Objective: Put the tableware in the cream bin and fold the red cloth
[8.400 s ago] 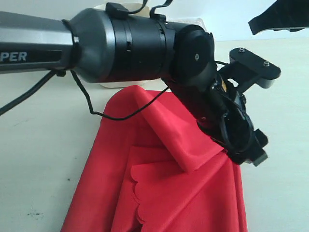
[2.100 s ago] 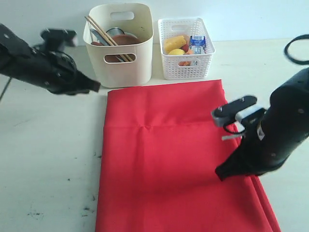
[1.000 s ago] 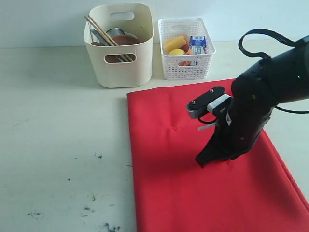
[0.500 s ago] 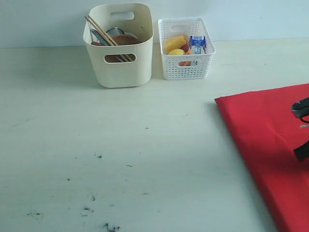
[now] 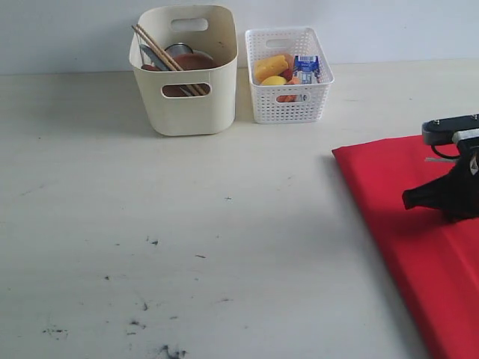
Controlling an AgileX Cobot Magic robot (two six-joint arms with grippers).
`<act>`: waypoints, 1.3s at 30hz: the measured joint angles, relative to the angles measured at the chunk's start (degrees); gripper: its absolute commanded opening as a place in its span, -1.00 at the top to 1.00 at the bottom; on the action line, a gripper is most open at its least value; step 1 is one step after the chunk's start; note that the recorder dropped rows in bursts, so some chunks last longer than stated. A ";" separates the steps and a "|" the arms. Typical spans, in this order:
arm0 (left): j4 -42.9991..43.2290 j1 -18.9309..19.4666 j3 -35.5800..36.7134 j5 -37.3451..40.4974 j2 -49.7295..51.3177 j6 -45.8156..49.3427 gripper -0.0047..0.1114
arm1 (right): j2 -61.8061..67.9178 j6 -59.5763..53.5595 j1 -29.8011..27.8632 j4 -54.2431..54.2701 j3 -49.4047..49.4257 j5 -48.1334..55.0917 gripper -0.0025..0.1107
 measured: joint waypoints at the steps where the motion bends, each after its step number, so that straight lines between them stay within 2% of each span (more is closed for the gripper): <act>1: 0.00 0.00 0.00 0.00 0.00 0.00 0.90 | 0.90 -0.10 0.00 -0.35 -0.80 -0.57 0.96; 10: 0.00 0.00 0.00 0.40 0.00 0.00 0.90 | 11.06 -4.61 0.00 -1.01 -15.36 -2.56 0.96; 15: 0.00 0.00 0.00 0.96 0.00 0.00 0.90 | 15.53 -5.62 0.00 -1.01 -24.16 0.66 0.96; 20: 0.00 0.00 0.00 1.35 0.00 0.00 0.90 | 16.48 -5.62 0.00 -0.47 -28.92 7.12 0.96; 23: 0.60 0.00 0.00 1.47 0.00 0.00 0.90 | 13.45 -4.47 -0.47 -0.23 -29.02 10.93 0.96; 28: 1.41 0.00 0.00 1.47 0.00 0.00 0.90 | 4.92 -0.28 -3.71 -0.13 -27.59 11.71 0.96; 35: 2.50 0.00 0.00 1.55 0.00 0.00 0.90 | 1.23 4.72 -10.70 -0.23 -14.44 10.80 0.96; 39: 2.51 0.00 0.00 1.55 0.00 0.00 0.90 | 2.29 6.53 -11.57 0.22 -7.70 7.01 0.96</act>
